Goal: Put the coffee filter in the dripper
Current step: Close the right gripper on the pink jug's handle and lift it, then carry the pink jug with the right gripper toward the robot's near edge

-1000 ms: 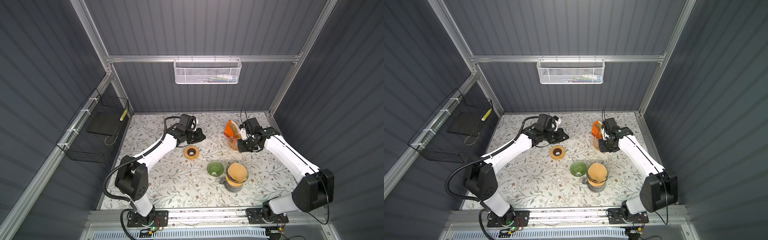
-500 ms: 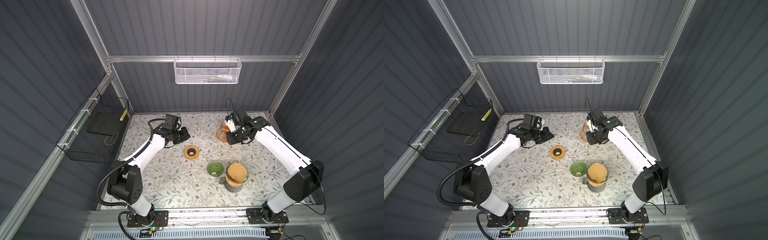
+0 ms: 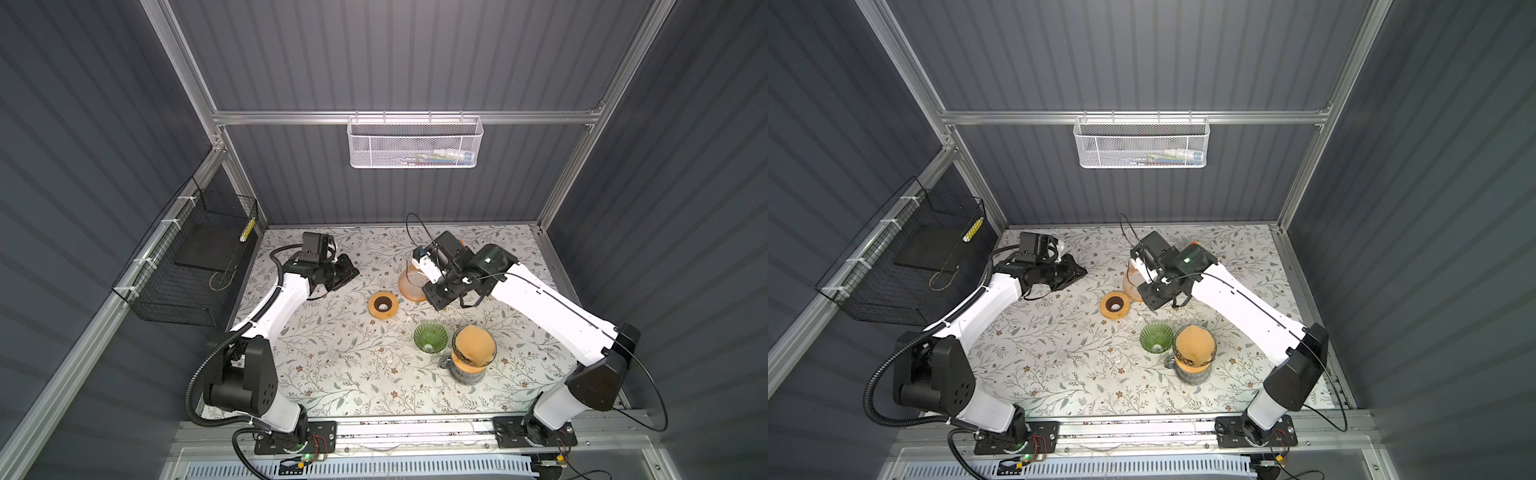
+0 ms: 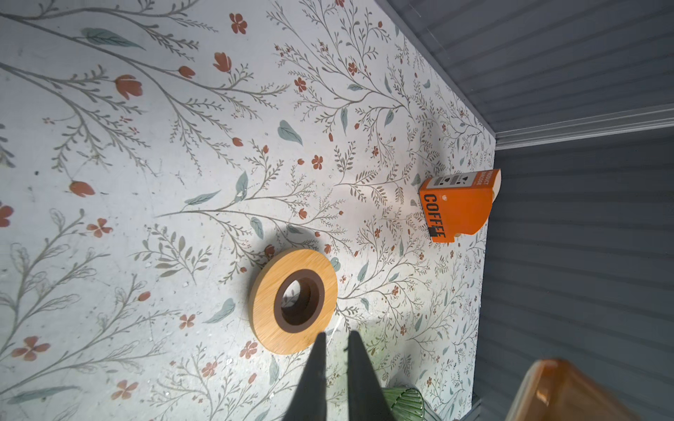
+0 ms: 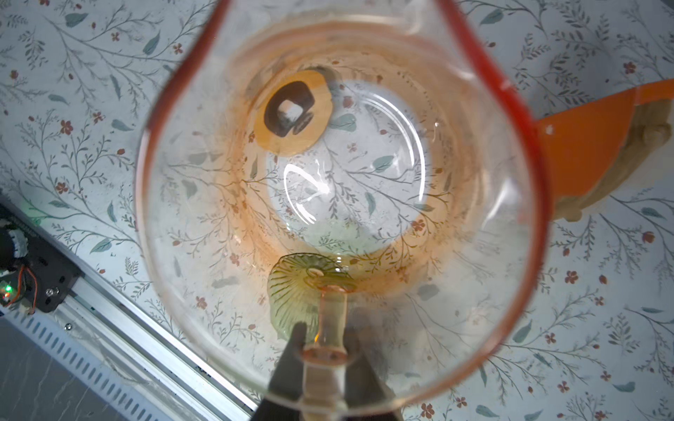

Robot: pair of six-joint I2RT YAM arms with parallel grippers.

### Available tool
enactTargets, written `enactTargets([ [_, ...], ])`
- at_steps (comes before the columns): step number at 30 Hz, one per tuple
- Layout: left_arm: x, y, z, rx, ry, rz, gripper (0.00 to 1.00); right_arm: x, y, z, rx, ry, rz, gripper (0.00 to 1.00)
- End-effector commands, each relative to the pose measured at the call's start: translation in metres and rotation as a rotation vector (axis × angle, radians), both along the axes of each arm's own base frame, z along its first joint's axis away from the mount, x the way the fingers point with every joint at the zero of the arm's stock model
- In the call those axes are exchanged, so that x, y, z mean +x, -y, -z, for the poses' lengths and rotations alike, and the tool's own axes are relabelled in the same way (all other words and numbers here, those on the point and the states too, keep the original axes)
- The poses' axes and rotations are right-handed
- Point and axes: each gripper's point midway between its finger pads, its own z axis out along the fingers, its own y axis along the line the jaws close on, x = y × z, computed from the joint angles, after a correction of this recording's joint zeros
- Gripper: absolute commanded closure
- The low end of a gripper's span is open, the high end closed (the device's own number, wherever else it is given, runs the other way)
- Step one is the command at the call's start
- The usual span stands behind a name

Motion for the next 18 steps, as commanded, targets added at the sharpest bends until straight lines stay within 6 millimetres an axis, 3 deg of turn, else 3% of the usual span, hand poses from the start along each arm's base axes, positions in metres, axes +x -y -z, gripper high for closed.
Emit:
enactTargets([
  [1, 0.0, -0.006, -0.014, -0.045, 0.035, -0.001, 0.86, -0.013, -0.012, -0.016, 0.028, 0.044, -0.045, 1.0],
  [10, 0.001, -0.02, -0.023, -0.063, 0.079, -0.003, 0.86, -0.065, -0.051, 0.0, 0.043, 0.008, -0.241, 1.0],
  [18, -0.004, -0.023, -0.023, -0.046, 0.091, 0.016, 0.86, -0.091, -0.069, 0.037, 0.034, -0.048, -0.309, 1.0],
])
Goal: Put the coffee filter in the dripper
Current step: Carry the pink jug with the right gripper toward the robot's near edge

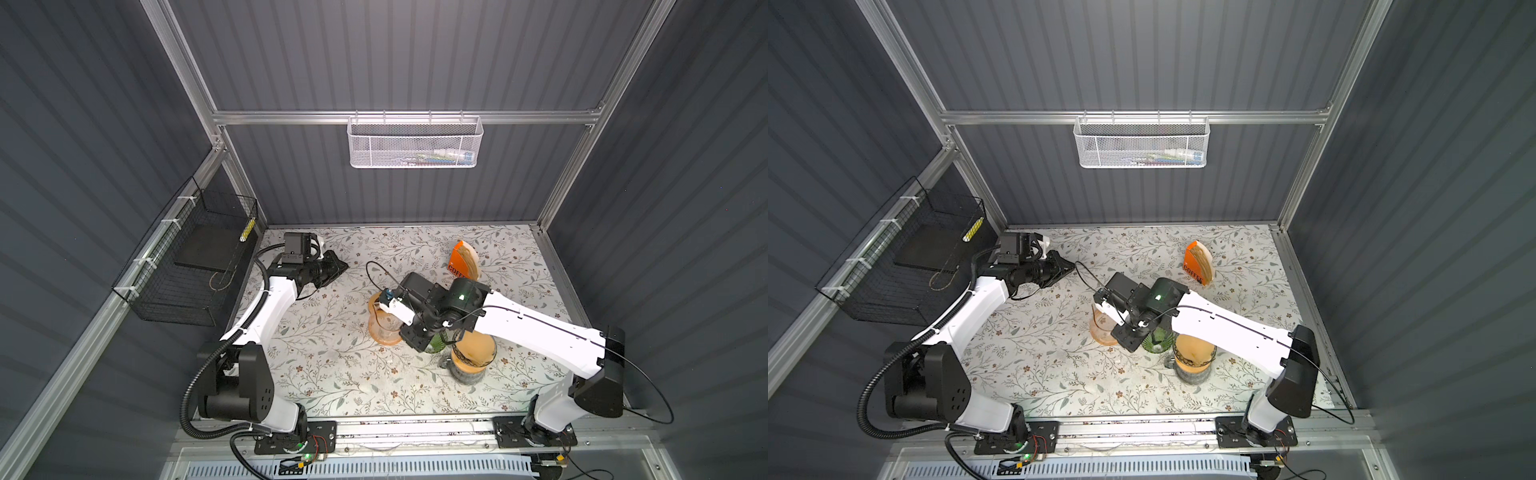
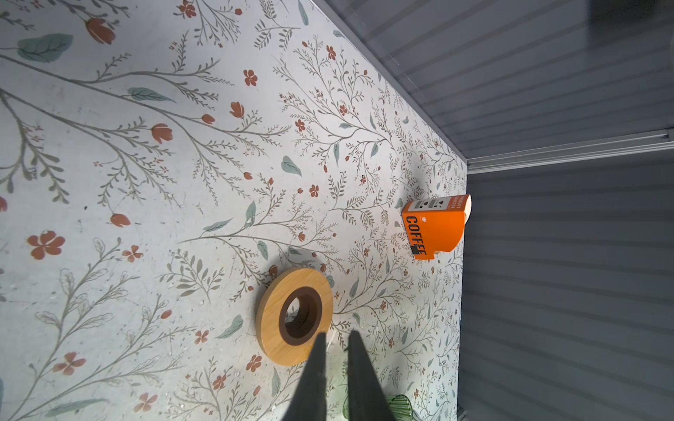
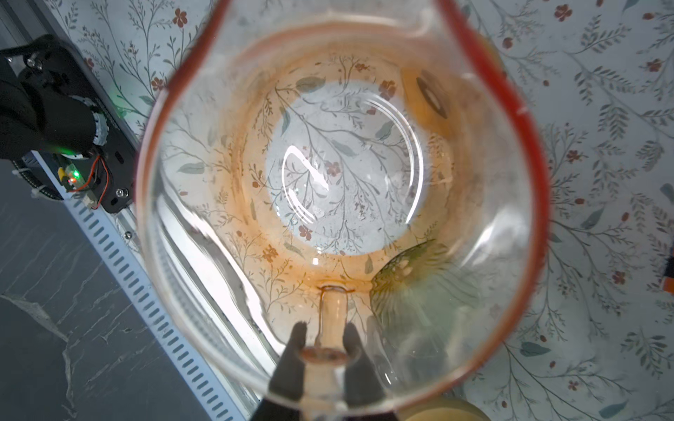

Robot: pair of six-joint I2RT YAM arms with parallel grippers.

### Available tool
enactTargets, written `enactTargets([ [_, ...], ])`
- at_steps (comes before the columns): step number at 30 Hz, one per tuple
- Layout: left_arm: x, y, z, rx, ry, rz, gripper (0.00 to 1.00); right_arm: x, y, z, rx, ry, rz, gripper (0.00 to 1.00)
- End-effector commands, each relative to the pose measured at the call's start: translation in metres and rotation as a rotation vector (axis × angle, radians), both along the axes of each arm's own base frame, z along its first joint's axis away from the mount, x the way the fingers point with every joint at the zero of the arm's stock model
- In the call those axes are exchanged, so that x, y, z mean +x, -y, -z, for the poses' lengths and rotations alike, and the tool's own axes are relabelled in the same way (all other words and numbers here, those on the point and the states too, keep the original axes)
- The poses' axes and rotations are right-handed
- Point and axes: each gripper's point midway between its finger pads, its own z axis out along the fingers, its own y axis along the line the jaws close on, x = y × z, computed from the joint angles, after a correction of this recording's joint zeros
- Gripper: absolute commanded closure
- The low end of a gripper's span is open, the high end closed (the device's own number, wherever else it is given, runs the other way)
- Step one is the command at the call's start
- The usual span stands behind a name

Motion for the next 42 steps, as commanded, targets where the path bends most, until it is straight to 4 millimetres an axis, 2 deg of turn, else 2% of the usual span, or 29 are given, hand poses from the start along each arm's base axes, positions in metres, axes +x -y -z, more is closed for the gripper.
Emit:
enactTargets([
  [1, -0.009, 0.001, -0.003, 0.008, 0.022, 0.041, 0.86, -0.005, -0.014, 0.005, 0.037, 0.012, -0.029, 1.0],
  [11, -0.012, -0.001, 0.0, -0.002, 0.026, 0.052, 0.86, -0.023, -0.036, 0.045, 0.024, -0.003, -0.102, 1.0],
  [16, -0.011, -0.003, -0.002, -0.002, 0.034, 0.048, 0.86, -0.026, -0.036, 0.064, -0.02, -0.012, -0.122, 1.0],
  [42, -0.009, -0.006, 0.007, -0.013, 0.025, 0.038, 0.86, -0.056, -0.027, 0.109, -0.104, -0.109, -0.184, 1.0],
])
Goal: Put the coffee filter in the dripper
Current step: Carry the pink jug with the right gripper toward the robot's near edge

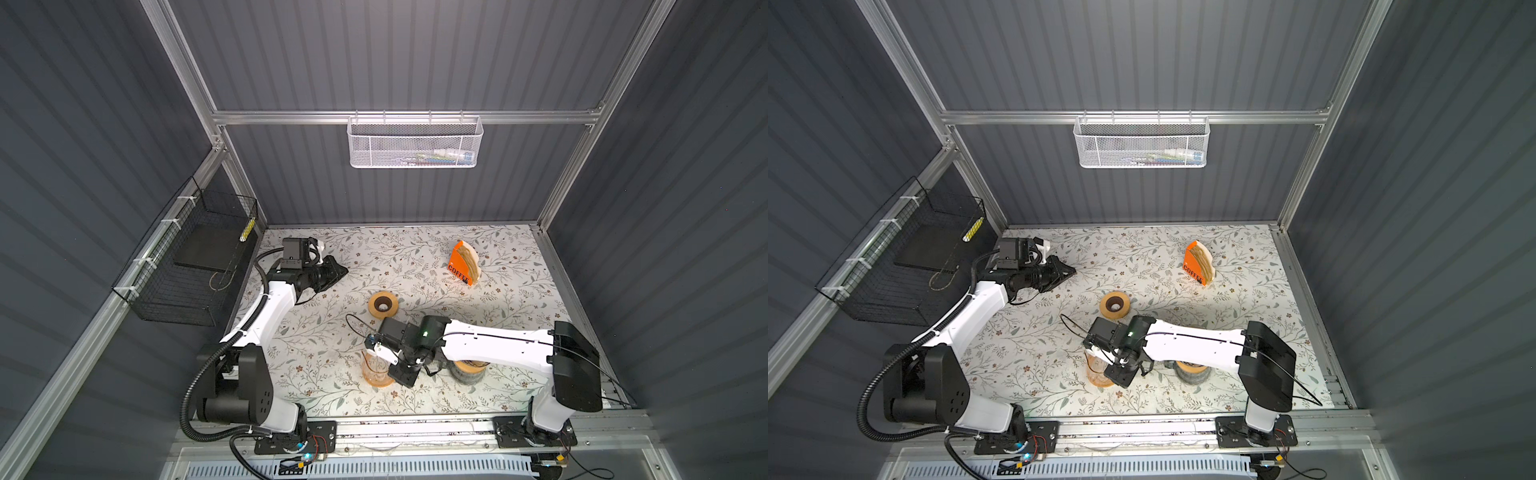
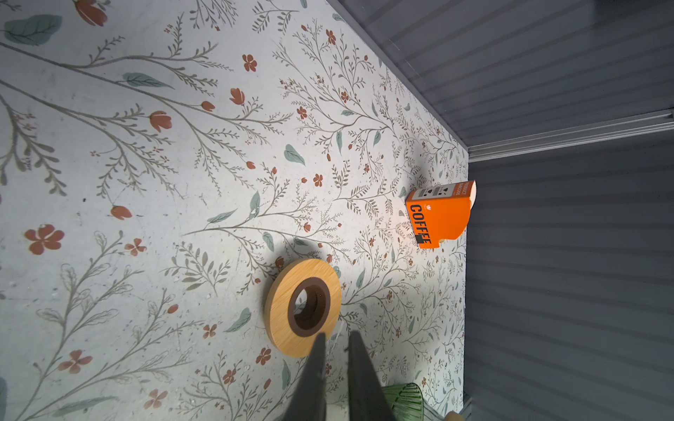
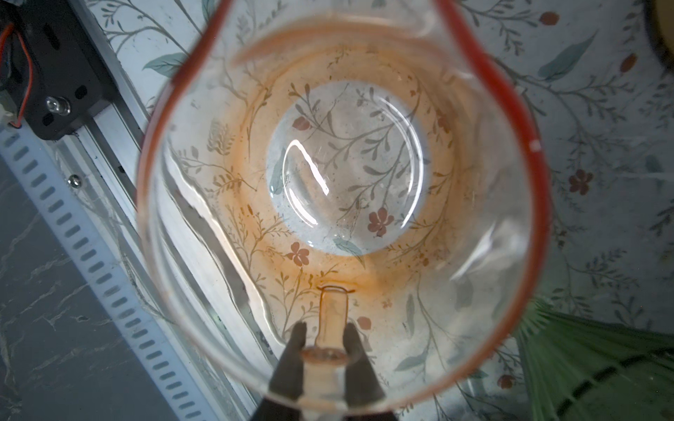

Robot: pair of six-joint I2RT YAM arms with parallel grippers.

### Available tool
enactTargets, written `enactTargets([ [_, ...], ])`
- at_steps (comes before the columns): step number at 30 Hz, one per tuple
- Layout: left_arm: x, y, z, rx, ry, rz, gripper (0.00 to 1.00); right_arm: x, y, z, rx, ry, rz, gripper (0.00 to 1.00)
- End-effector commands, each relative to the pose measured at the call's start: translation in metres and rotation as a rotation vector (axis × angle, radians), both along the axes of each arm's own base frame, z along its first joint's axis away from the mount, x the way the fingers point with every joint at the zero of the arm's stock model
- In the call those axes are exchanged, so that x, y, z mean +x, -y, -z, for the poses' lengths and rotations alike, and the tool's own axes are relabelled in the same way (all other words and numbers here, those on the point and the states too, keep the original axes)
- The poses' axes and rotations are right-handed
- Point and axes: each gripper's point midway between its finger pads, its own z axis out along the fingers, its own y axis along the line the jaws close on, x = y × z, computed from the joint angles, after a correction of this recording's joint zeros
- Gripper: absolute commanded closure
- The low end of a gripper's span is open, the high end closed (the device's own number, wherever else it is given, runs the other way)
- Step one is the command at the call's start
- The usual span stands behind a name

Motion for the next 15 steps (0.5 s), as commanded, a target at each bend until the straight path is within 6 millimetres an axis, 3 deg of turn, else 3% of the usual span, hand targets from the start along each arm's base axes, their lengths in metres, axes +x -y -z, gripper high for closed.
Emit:
enactTargets([
  [1, -0.003, -0.001, -0.005, -0.011, 0.02, 0.012, 0.86, -0.004, -0.004, 0.005, 0.001, -0.002, -0.028, 1.0],
  [15, -0.004, -0.002, -0.003, -0.009, 0.017, 0.01, 0.86, -0.006, -0.003, 0.018, -0.042, 0.004, -0.054, 1.0],
])
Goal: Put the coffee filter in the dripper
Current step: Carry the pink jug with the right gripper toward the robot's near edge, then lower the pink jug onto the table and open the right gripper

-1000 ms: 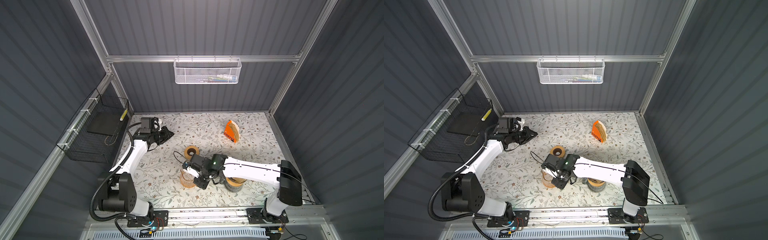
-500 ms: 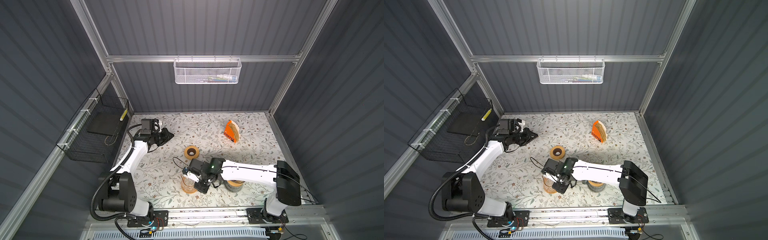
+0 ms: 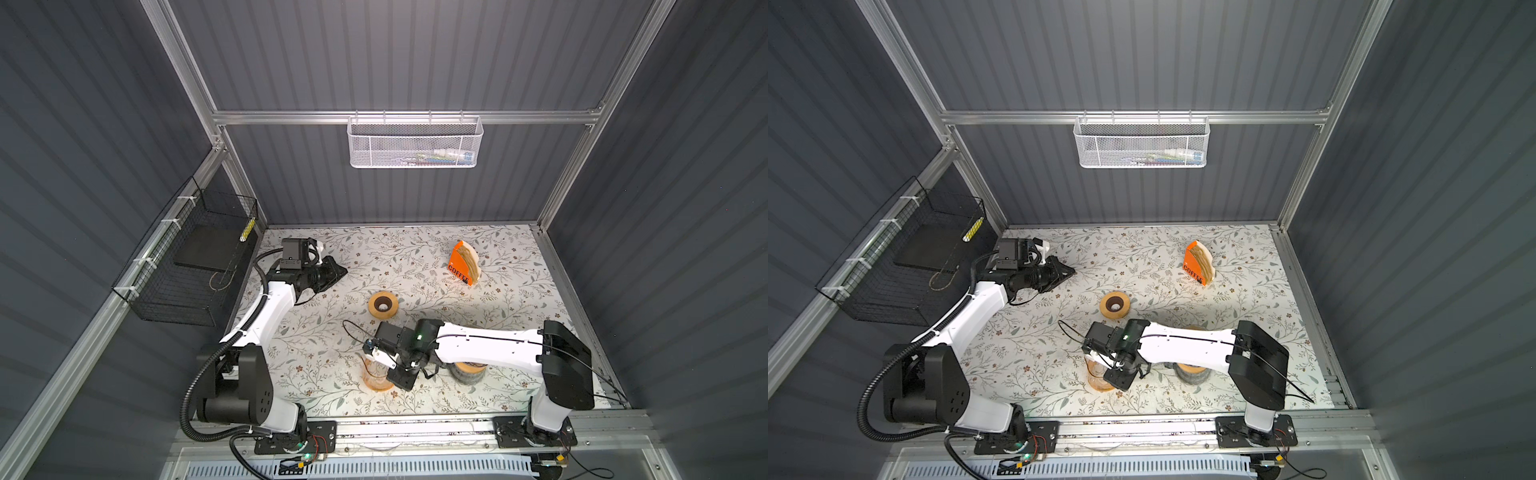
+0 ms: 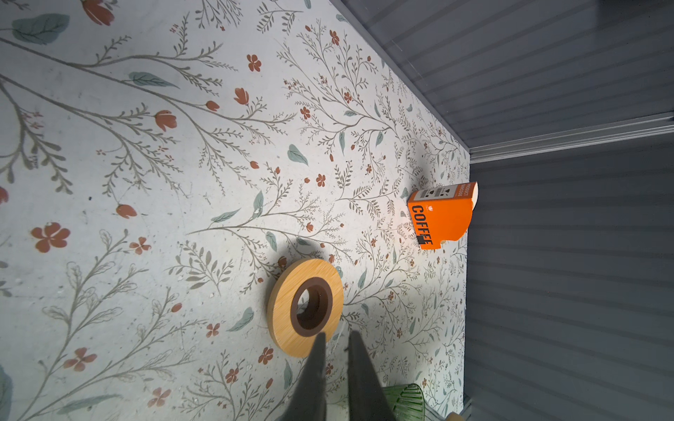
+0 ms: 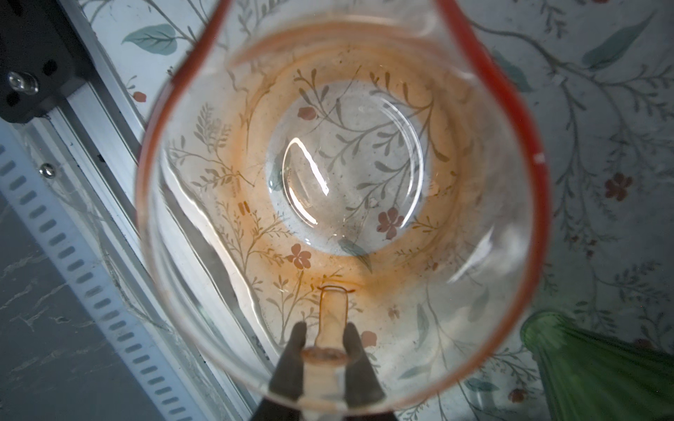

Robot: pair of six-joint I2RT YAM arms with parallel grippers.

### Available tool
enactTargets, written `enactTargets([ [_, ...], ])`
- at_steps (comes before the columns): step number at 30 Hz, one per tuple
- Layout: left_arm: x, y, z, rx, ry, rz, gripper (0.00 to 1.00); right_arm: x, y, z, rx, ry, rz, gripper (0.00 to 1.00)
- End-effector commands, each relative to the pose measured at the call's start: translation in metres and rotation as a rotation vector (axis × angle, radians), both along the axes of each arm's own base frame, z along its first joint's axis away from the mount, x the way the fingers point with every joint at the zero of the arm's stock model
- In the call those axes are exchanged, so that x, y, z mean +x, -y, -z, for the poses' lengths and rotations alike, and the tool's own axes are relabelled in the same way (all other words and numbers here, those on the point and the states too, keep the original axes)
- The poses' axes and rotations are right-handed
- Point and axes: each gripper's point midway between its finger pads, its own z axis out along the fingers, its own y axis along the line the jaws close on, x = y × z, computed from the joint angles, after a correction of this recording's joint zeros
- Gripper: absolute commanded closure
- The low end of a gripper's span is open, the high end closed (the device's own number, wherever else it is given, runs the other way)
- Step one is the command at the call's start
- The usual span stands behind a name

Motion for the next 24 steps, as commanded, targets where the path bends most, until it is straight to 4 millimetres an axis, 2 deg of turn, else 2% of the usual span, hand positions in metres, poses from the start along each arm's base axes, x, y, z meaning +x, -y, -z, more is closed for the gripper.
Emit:
enactTargets([
  [1, -0.003, 0.0, -0.006, -0.011, 0.023, 0.017, 0.86, -0.002, -0.001, 0.005, -0.012, 0.015, -0.031, 1.0],
  [18, -0.003, 0.0, -0.004, -0.012, 0.018, 0.015, 0.86, 0.003, 0.002, 0.018, -0.06, 0.039, -0.046, 1.0],
  [24, -0.002, 0.0, -0.004, -0.013, 0.019, 0.014, 0.86, 0.004, 0.002, 0.016, -0.061, 0.051, -0.046, 0.86],
])
